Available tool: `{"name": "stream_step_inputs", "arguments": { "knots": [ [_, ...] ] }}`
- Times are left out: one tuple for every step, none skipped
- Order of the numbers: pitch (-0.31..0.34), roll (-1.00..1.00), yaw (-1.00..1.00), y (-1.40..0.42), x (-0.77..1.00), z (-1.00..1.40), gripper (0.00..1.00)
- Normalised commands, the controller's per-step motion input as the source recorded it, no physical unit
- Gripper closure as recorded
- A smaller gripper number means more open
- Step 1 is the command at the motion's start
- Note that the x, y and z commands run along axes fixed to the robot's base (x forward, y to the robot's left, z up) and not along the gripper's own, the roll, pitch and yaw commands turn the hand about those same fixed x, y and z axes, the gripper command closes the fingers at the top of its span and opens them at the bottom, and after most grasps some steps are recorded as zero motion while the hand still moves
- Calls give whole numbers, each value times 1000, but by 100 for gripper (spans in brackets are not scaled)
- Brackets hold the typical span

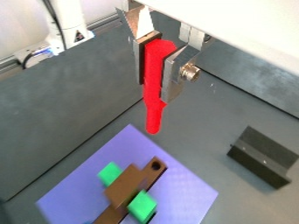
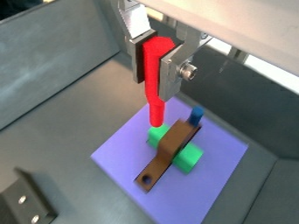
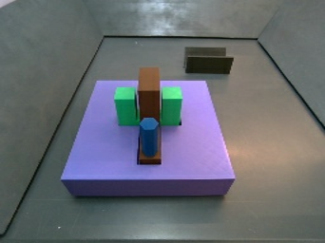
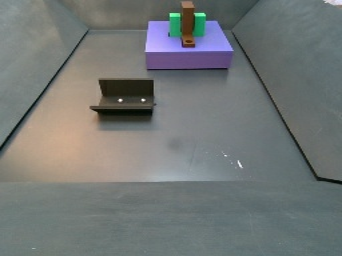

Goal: Pick up the red object. Move up. Move to above the board. Insert the red object.
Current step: Insert the red object.

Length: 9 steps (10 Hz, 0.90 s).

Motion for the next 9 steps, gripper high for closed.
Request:
{"name": "stream_step_inputs", "arguments": {
  "knots": [
    [-126, 163, 0, 637, -46, -494, 100],
    [-131, 183, 14, 434, -43, -540, 100],
    [-140, 263, 17, 100, -126, -709, 100],
    [-134, 226, 0, 0, -143, -806, 100],
    [-157, 181, 0, 0, -149, -831, 100],
    [-177, 166, 0, 0, -120, -806, 100],
    [-197, 113, 0, 0, -109, -823, 100],
    [-181, 0, 0, 0, -183, -891, 100],
    [-140, 0, 0, 0, -120, -737, 100]
  ]
}}
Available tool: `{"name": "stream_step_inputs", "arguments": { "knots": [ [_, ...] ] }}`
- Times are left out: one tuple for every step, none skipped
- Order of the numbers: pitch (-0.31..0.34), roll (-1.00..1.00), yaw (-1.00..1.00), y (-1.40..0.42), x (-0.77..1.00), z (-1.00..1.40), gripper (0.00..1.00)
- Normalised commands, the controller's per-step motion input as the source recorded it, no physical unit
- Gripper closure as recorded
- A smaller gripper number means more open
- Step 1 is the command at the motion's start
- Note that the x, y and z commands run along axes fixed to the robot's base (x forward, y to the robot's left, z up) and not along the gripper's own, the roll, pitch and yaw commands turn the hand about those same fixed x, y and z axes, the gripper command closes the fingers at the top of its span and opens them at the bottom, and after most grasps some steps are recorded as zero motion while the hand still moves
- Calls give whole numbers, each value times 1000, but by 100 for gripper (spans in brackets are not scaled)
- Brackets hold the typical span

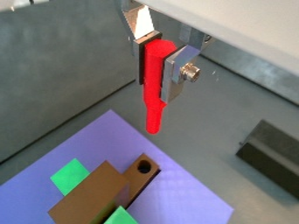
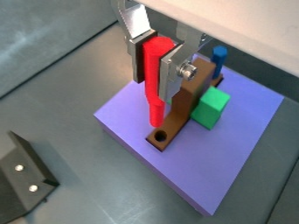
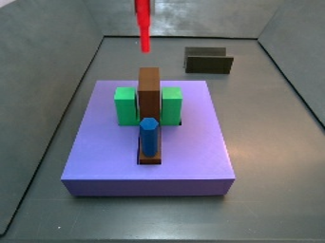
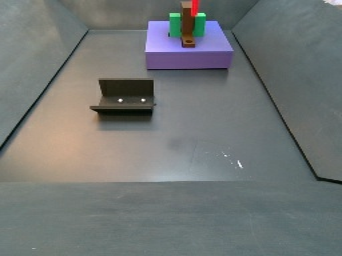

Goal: Pick up the red object. Move up. Move to above the board. Insert the red object.
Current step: Insert the red object.

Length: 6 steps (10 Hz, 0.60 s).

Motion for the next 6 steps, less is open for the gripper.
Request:
{"name": "stream_step_inputs", "arguments": {
  "knots": [
    [-127, -9, 0, 0, -83, -691, 100],
    [-109, -36, 0, 9, -86, -611, 100],
    [-100, 0, 0, 0, 0, -480, 100],
    [-1, 114, 0, -51, 320, -100, 100],
    [7, 204, 14, -103, 469, -26, 100],
    [0, 186, 14, -100, 369, -143, 100]
  ]
}}
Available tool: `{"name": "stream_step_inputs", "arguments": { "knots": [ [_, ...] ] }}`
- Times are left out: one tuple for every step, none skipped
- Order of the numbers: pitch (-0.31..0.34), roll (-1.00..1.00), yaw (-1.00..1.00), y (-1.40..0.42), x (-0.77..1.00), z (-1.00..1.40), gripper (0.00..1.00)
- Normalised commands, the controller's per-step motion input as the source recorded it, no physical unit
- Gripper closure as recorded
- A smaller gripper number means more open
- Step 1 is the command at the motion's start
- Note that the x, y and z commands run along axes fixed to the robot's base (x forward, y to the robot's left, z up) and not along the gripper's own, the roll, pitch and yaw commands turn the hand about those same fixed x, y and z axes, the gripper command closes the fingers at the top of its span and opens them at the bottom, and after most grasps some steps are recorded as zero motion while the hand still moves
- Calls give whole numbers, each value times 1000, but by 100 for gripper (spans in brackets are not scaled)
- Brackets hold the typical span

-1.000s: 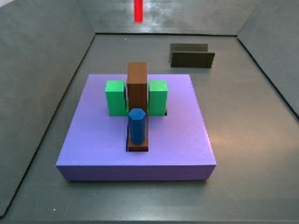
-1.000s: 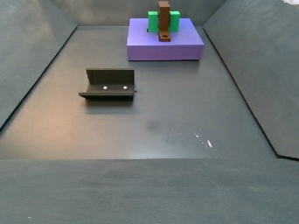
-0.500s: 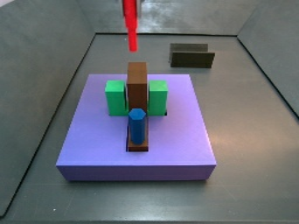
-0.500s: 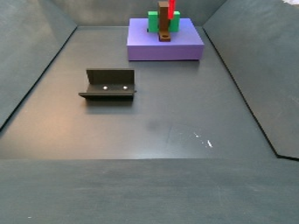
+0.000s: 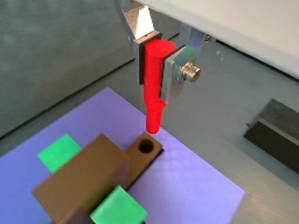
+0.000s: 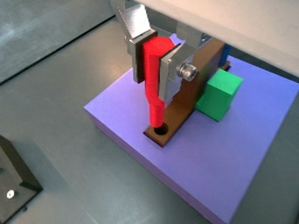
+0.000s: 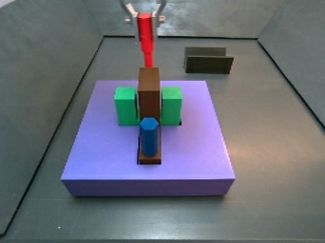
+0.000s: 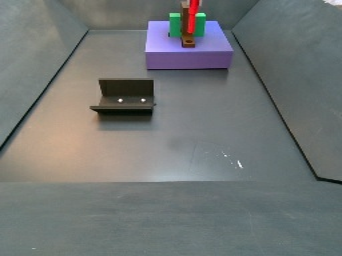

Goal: Pick up the red object. Move up. Move to above the board. Insert the red object.
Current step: Insert the red object.

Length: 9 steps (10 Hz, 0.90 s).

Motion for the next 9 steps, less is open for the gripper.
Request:
{"name": "stream_step_inputs", "arguments": {
  "knots": [
    [0, 137, 0, -89, 274, -220, 100],
    [0, 116, 0, -74, 134, -246, 100],
    [0, 101, 0, -94, 106, -286, 100],
    [0, 97, 0, -97, 17, -309, 100],
    [0, 70, -6, -57, -14, -263, 100],
    [0, 43, -43, -66, -46, -214, 100],
    [0, 40, -40, -49, -54, -209, 100],
    [0, 16, -74, -17, -120, -191, 100],
    [0, 0, -103, -37, -140, -126, 100]
  ]
}}
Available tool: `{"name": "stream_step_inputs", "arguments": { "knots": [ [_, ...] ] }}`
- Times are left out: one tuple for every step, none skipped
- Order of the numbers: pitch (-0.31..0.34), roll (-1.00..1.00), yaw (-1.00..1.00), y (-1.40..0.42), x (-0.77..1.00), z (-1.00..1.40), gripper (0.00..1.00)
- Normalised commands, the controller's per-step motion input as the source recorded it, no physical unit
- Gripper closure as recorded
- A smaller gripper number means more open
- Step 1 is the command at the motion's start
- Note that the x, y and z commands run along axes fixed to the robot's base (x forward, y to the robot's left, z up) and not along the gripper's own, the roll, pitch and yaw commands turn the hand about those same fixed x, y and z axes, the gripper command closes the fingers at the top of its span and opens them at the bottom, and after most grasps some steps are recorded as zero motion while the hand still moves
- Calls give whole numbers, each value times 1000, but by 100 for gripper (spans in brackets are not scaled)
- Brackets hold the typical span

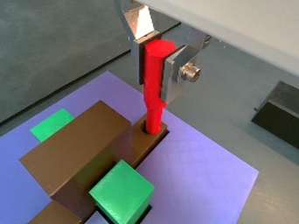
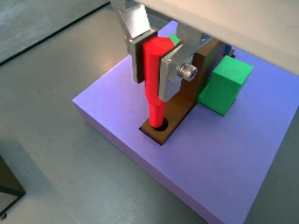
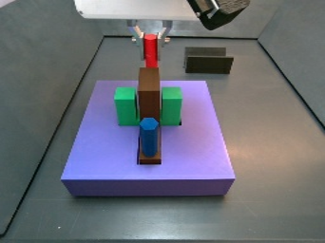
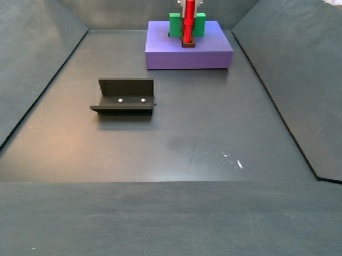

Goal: Pick up the red object. Move up. Move to above the board. Insert the red object.
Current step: Insert the red object.

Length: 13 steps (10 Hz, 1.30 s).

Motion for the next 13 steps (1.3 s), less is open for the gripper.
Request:
{"name": "stream_step_inputs", "arguments": {
  "knots": [
    [0, 0, -94, -51, -126, -149, 100],
    [0, 0, -83, -46, -97, -151, 100],
    [0, 0, -43, -71, -49, -191, 100],
    [-13, 76, 0, -120, 43, -231, 100],
    [-36, 94, 0, -40, 237, -260, 100],
    [-27, 61, 0, 0, 286, -351, 100],
    [0, 97, -11, 191, 26, -343, 100],
    [0, 83, -29, 357, -23, -271, 100],
    [0, 91, -54, 354, -6, -226, 100],
    [-44, 64, -51, 86, -71, -403, 100],
    [-126, 0, 0, -71, -177, -471, 100],
    [-20, 89, 194, -400, 0, -194, 100],
    [-6, 140, 209, -397, 0, -134, 100]
  ]
}}
